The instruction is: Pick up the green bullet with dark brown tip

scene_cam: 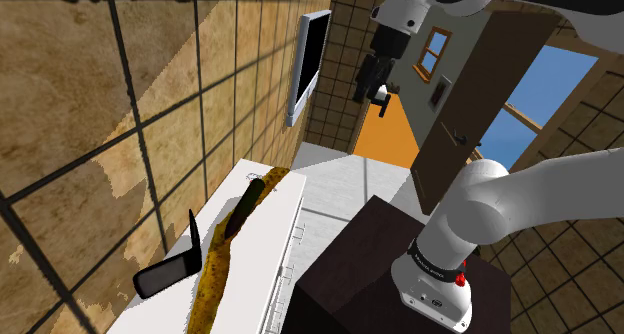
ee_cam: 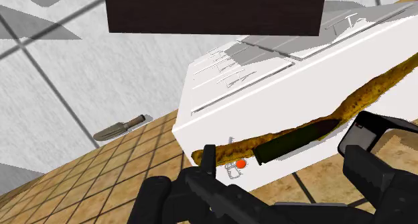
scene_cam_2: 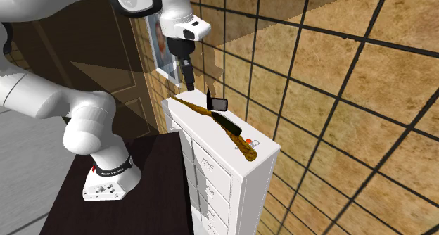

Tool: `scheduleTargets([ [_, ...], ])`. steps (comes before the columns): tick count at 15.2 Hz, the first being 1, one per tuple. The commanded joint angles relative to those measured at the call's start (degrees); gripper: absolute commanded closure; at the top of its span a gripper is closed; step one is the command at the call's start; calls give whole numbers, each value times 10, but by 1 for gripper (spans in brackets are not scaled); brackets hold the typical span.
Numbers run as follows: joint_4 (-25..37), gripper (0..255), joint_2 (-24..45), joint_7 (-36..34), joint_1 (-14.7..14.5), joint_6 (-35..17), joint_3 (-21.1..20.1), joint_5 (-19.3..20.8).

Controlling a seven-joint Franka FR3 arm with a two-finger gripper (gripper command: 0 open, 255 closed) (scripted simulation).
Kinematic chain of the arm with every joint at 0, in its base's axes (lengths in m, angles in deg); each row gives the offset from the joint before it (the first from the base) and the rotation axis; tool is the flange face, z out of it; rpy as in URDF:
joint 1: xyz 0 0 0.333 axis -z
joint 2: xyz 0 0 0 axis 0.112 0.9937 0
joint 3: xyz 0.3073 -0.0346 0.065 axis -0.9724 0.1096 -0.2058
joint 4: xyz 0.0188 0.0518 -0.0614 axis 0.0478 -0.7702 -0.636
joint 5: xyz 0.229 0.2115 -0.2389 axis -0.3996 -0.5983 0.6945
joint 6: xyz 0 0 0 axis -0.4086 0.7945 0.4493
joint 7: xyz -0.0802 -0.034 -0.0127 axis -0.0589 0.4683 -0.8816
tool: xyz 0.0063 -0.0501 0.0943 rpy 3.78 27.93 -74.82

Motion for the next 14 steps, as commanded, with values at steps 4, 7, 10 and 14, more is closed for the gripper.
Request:
scheduleTargets([
  [4, -42, 0, -2, -80, 7, -45, -48, -21],
  [7, -73, 0, 10, -160, 12, -92, -97, -43],
  [10, -94, 0, 35, -241, 19, -142, -148, -64],
  [14, -104, 0, 90, -350, 32, -210, -218, -84],
])
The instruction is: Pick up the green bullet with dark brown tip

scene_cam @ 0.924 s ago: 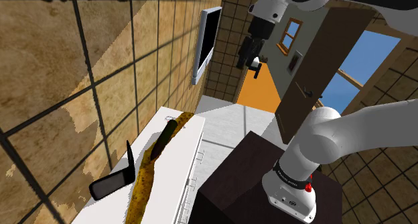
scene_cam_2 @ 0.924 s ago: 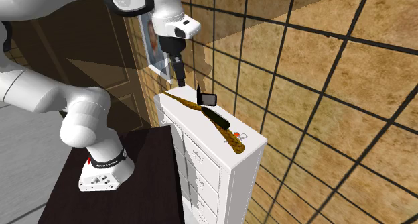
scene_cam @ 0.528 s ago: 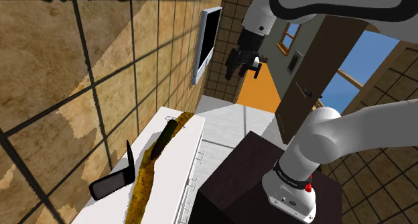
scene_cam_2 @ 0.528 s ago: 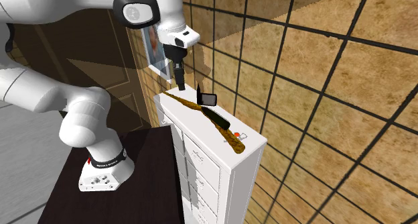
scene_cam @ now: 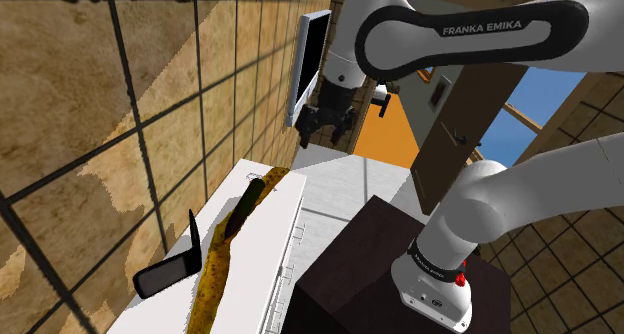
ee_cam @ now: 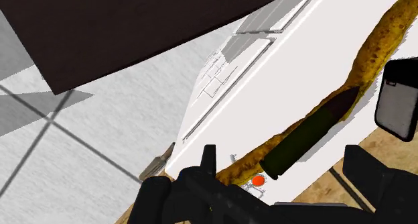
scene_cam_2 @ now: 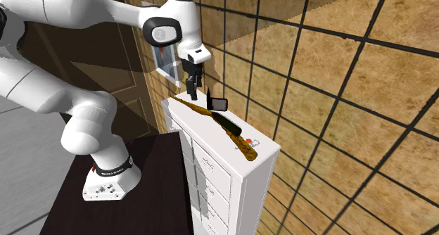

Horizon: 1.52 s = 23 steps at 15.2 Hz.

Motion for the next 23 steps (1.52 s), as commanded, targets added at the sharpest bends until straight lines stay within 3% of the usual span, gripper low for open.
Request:
scheduleTargets([
  [1, -2, 0, 34, -60, 8, -39, -37, -9],
  [5, 11, 0, 116, -178, 35, -106, -108, -4],
  [8, 32, 0, 189, -276, 65, -153, -161, 21],
  [11, 62, 0, 274, -389, 101, -194, -211, 76],
  [14, 102, 0, 371, -522, 128, -222, -246, 166],
  [16, 133, 0, 440, -616, 130, -229, -249, 238],
  [19, 188, 0, 535, -736, 98, -228, -217, 327],
  [20, 208, 0, 563, -769, 83, -226, -202, 349],
  [23, 211, 0, 582, -785, 71, -236, -188, 364],
])
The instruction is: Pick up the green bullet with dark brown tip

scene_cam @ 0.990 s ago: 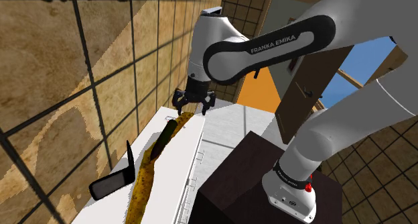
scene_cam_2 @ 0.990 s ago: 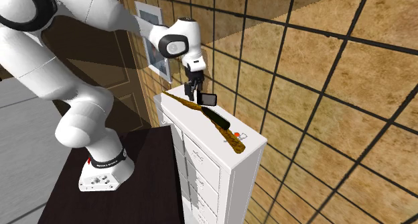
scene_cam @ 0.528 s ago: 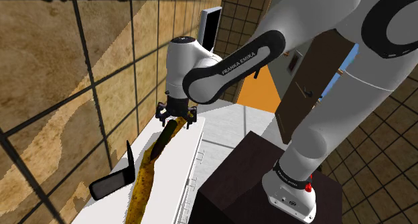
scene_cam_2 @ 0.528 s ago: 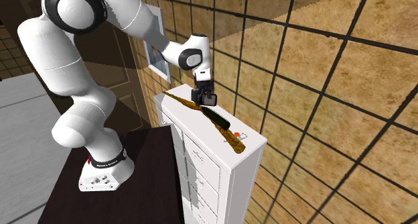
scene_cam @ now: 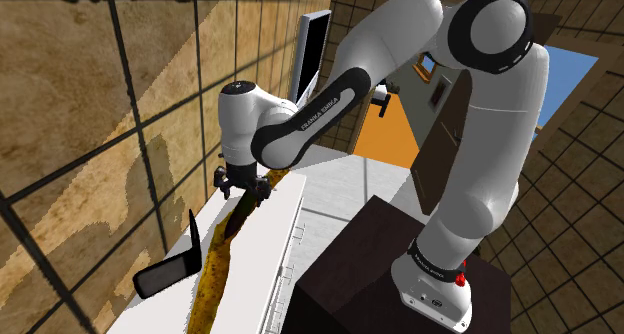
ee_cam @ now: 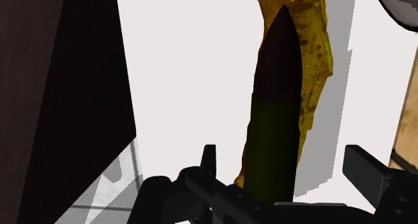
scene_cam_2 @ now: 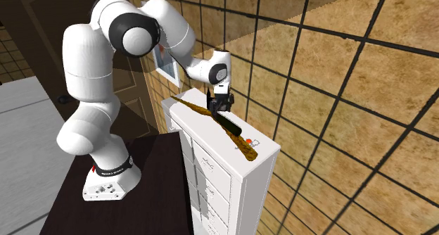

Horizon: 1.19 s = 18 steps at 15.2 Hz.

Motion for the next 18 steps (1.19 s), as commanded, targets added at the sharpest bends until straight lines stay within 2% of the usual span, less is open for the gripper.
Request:
scheduleTargets([
  [1, 4, 0, 18, -15, -8, -9, 10, 17],
  [5, 6, 0, 49, -38, -23, -33, 29, 48],
  [7, 6, 0, 49, -37, -23, -33, 30, 48],
  [8, 6, 255, 49, -37, -23, -32, 30, 48],
  [18, 5, 255, 42, -33, -20, -28, 25, 41],
])
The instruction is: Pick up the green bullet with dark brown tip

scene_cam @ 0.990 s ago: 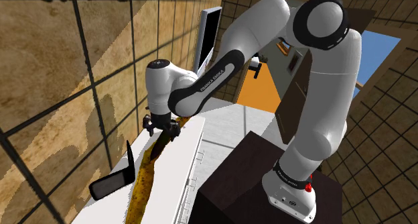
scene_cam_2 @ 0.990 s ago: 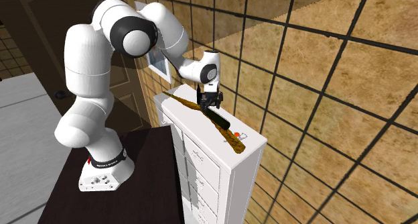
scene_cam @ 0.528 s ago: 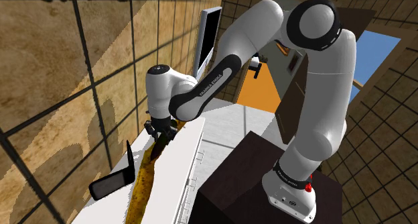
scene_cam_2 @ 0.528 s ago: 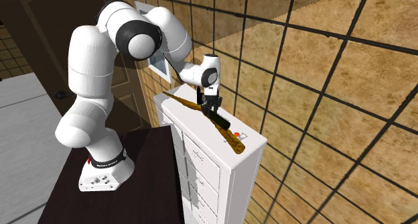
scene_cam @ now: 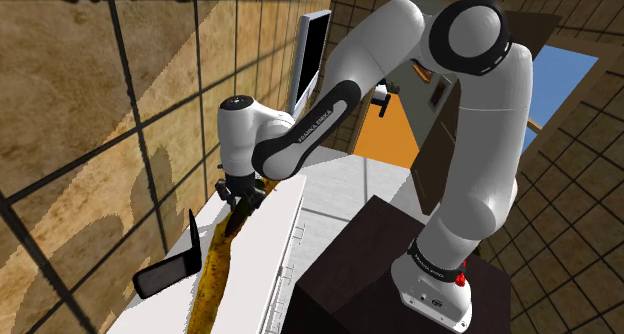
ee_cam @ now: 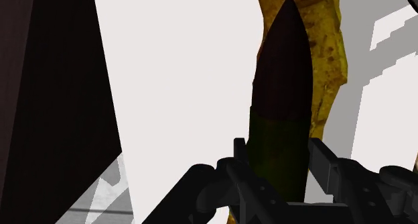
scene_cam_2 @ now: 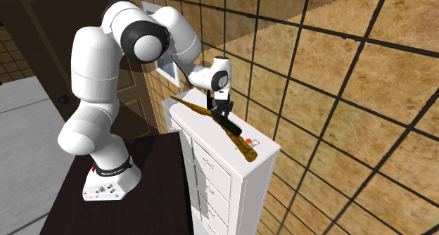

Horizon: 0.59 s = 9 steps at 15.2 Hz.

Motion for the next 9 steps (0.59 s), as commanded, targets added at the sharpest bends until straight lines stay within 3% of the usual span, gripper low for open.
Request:
scheduleTargets([
  [1, -1, 255, -10, 7, 5, 7, -7, -10],
  [9, 1, 255, -64, 46, 28, 50, -37, -64],
])
